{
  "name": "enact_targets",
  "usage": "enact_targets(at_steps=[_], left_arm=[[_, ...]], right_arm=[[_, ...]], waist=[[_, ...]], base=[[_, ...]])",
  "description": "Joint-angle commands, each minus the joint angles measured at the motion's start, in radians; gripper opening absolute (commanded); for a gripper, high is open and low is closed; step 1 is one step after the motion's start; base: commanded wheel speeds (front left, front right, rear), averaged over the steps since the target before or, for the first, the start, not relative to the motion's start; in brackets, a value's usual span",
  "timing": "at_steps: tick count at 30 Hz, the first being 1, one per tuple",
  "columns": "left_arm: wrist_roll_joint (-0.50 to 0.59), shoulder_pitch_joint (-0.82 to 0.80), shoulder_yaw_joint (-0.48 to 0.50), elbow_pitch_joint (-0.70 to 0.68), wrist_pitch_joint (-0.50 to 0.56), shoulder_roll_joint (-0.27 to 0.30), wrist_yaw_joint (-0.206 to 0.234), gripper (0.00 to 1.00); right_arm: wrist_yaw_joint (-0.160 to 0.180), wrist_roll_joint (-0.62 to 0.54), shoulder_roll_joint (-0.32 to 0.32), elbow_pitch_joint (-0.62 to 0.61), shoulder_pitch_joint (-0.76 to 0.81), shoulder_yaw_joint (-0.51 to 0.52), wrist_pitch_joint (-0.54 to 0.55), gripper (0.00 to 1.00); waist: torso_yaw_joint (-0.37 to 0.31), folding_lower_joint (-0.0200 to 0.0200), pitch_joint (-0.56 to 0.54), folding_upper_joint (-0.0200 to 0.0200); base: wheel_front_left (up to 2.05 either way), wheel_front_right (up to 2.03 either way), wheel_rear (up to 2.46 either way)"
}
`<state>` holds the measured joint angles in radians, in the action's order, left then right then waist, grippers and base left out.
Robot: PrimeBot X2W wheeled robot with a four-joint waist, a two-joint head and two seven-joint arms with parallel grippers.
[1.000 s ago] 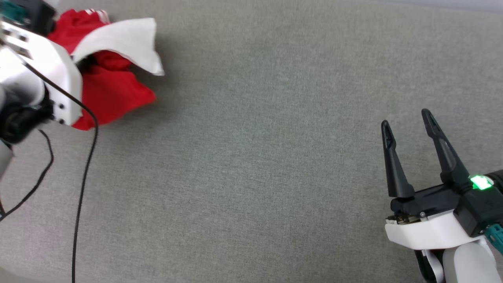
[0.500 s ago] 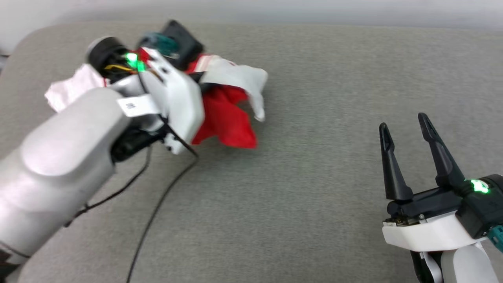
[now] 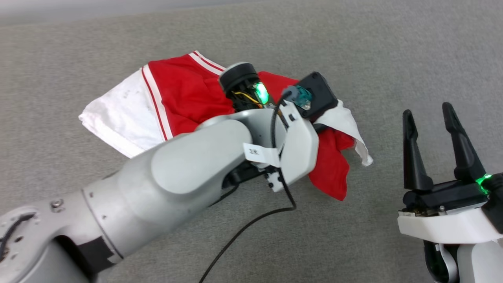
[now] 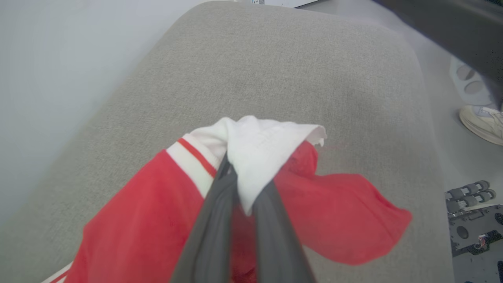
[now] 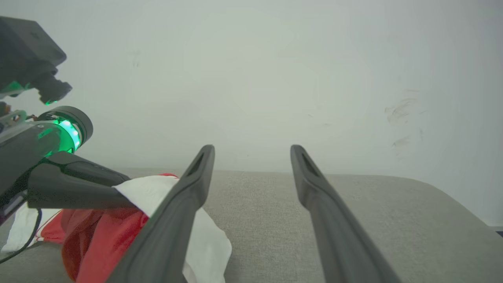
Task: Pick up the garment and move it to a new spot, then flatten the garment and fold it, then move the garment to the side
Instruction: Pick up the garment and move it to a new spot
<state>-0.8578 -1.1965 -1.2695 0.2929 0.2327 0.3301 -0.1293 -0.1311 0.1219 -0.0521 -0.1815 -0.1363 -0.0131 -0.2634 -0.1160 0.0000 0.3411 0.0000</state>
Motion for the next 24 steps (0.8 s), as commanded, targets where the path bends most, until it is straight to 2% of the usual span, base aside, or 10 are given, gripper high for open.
enact_targets(at_steps=[1, 8, 14, 15, 16, 17, 24], left_arm=[[0.004, 0.009, -0.005, 0.016, -0.010, -0.018, 0.000, 0.00], [0.074, 0.156, -0.010, 0.064, 0.063, -0.098, 0.000, 0.00], [0.099, 0.241, -0.011, 0.091, 0.089, -0.111, 0.000, 0.00], [0.106, 0.242, -0.011, 0.095, 0.075, -0.113, 0.000, 0.05], [0.104, 0.237, -0.011, 0.101, 0.044, -0.117, 0.000, 0.80], [0.095, 0.230, -0.011, 0.110, 0.011, -0.121, 0.000, 1.00], [0.086, 0.239, -0.011, 0.139, -0.183, -0.142, 0.000, 1.00]], right_arm=[[0.001, 0.007, 0.003, -0.004, -0.011, 0.006, -0.002, 1.00], [0.001, 0.019, 0.003, -0.005, -0.023, 0.020, -0.002, 1.00], [0.001, 0.010, 0.003, 0.006, -0.027, 0.024, -0.002, 1.00], [0.001, 0.008, 0.003, 0.008, -0.024, 0.024, -0.002, 1.00], [0.001, 0.005, 0.003, 0.011, -0.019, 0.026, -0.002, 1.00], [0.001, 0.003, 0.003, 0.013, -0.012, 0.027, -0.002, 1.00], [0.001, -0.003, 0.003, 0.038, 0.040, 0.034, -0.002, 1.00]], waist=[[-0.031, 0.0000, 0.029, 0.0000], [-0.053, 0.0000, 0.058, 0.0000], [-0.043, 0.0000, 0.051, 0.0000], [-0.038, 0.0000, 0.045, 0.0000], [-0.032, 0.0000, 0.036, 0.0000], [-0.026, 0.0000, 0.026, 0.0000], [0.019, 0.0000, -0.081, 0.0000]], base=[[0.00, 0.00, 0.00], [0.00, 0.00, 0.00], [0.00, 0.00, 0.00], [0.00, 0.00, 0.00], [0.00, 0.00, 0.00], [0.00, 0.00, 0.00], [0.00, 0.00, 0.00]])
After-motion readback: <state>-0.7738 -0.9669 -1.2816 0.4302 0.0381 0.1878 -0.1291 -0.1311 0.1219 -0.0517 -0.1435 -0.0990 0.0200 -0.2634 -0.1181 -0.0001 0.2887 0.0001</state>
